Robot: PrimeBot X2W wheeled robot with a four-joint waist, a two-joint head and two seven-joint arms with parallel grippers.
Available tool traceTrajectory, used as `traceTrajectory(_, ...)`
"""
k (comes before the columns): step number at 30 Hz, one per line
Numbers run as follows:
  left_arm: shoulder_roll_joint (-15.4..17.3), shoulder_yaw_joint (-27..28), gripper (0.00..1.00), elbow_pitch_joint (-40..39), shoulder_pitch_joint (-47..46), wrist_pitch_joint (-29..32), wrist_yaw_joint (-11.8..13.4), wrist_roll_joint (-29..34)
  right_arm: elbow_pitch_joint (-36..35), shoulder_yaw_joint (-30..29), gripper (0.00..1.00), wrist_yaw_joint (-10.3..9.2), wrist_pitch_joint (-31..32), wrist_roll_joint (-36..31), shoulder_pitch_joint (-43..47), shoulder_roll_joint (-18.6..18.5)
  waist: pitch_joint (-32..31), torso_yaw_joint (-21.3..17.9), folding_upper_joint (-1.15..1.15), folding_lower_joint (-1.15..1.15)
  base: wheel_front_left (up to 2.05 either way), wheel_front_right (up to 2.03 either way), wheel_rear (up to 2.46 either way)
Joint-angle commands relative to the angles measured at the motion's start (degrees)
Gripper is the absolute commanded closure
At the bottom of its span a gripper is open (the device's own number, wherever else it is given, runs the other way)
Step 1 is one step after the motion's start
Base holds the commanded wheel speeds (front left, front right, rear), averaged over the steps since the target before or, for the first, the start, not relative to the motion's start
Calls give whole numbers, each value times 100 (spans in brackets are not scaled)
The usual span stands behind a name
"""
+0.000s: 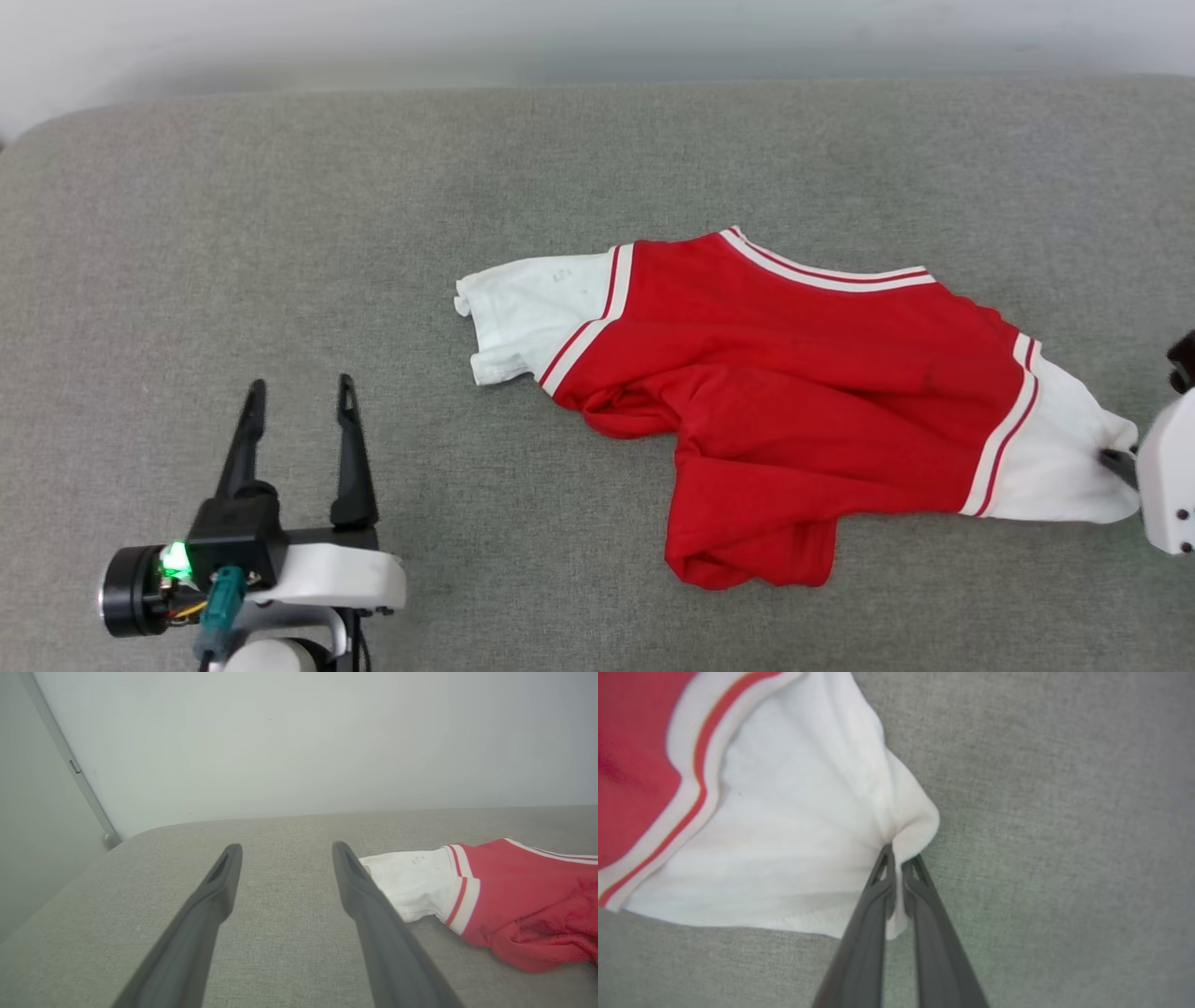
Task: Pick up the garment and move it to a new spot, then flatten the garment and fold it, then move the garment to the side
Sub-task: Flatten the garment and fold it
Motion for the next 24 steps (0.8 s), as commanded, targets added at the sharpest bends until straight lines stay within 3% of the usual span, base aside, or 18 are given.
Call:
traceTrajectory(1,44,62,0,52,-107,-14,-39,-62,-60,23,0,16,-151,-128,-25,137,-85,-45,0,0,0,0,0)
traceTrajectory(8,433,212,0,300,-520,-14,-375,-122,-248,-506,0,7,-1692,-812,-258,218,-257,-153,0,0,0,0,0)
traceTrajectory(15,912,239,0,683,-1332,173,-767,-140,-108,-1628,0,7,-3501,-1719,-92,762,-254,-261,0,0,0,0,0)
traceTrajectory(19,1139,323,0,796,-1829,324,-942,-239,-314,-2534,0,7,-3818,-2457,152,1213,-212,-353,0,0,0,0,0)
traceTrajectory(24,1411,222,0,856,-2450,765,-1217,-254,-1586,-4178,0,8,-3828,-3691,969,1971,-121,-472,0,0,0,0,0)
